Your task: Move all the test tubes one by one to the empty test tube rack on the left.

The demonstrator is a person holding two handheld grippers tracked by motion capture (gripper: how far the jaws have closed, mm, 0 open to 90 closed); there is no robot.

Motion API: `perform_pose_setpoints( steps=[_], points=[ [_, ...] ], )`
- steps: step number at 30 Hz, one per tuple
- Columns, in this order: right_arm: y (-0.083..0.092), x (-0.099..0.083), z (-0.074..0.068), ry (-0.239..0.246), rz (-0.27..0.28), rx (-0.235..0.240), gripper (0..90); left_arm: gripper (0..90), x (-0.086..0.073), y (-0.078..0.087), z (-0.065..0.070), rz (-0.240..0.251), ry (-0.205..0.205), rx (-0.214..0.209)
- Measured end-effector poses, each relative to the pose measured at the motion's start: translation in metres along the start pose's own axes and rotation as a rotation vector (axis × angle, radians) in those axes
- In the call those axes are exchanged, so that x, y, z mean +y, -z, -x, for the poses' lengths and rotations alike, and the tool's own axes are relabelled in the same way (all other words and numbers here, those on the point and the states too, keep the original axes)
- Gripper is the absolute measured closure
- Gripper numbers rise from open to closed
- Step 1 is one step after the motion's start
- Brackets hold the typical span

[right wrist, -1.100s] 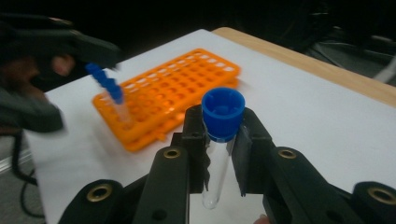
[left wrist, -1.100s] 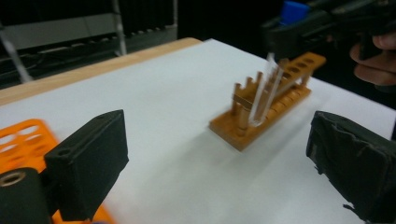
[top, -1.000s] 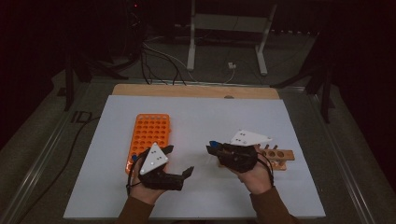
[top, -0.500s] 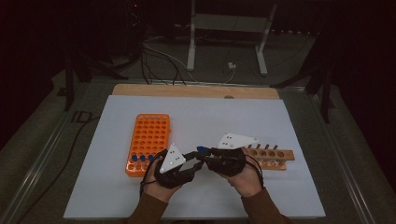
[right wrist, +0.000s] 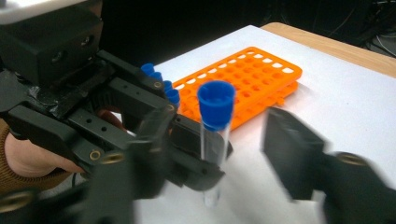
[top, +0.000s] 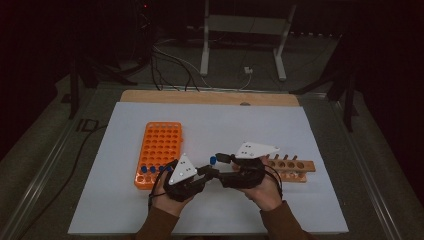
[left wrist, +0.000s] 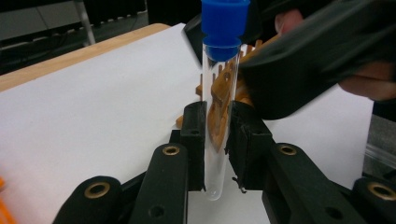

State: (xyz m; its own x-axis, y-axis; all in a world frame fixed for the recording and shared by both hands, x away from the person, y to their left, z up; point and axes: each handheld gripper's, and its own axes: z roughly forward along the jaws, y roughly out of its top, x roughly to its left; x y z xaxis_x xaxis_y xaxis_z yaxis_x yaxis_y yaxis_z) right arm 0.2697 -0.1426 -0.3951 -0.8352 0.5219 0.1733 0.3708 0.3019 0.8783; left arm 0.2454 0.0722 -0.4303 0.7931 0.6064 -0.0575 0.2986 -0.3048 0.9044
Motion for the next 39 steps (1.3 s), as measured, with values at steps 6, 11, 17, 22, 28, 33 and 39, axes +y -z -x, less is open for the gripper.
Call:
perform_pose_setpoints(
  steps=[6,11,17,22,28,33,39],
  points=[
    [0.009,-0.003,0.007,-0.017,0.022,-0.039,12.7,77.2,-0.004,0.011,-0.005,0.009,0.019,0.006],
    [0.018,-0.008,0.016,-0.025,0.03,-0.088,2.1,77.1,-0.009,0.025,-0.011,0.016,0.024,0.021],
    [0.029,-0.017,0.03,-0.043,0.032,-0.168,0.2,77.1,-0.017,0.048,-0.021,0.029,0.044,0.053],
    [0.036,-0.023,0.038,-0.049,0.027,-0.221,0.2,77.1,-0.026,0.069,-0.029,0.027,0.055,0.09],
    [0.046,-0.028,0.048,-0.073,0.043,-0.273,0.1,77.1,-0.037,0.097,-0.041,0.034,0.076,0.147],
    [0.052,-0.032,0.052,-0.085,0.052,-0.293,0.1,77.1,-0.047,0.119,-0.052,0.043,0.103,0.196],
    [0.058,-0.036,0.057,-0.101,0.055,-0.313,0.1,77.1,-0.056,0.142,-0.062,0.064,0.133,0.255]
  ],
)
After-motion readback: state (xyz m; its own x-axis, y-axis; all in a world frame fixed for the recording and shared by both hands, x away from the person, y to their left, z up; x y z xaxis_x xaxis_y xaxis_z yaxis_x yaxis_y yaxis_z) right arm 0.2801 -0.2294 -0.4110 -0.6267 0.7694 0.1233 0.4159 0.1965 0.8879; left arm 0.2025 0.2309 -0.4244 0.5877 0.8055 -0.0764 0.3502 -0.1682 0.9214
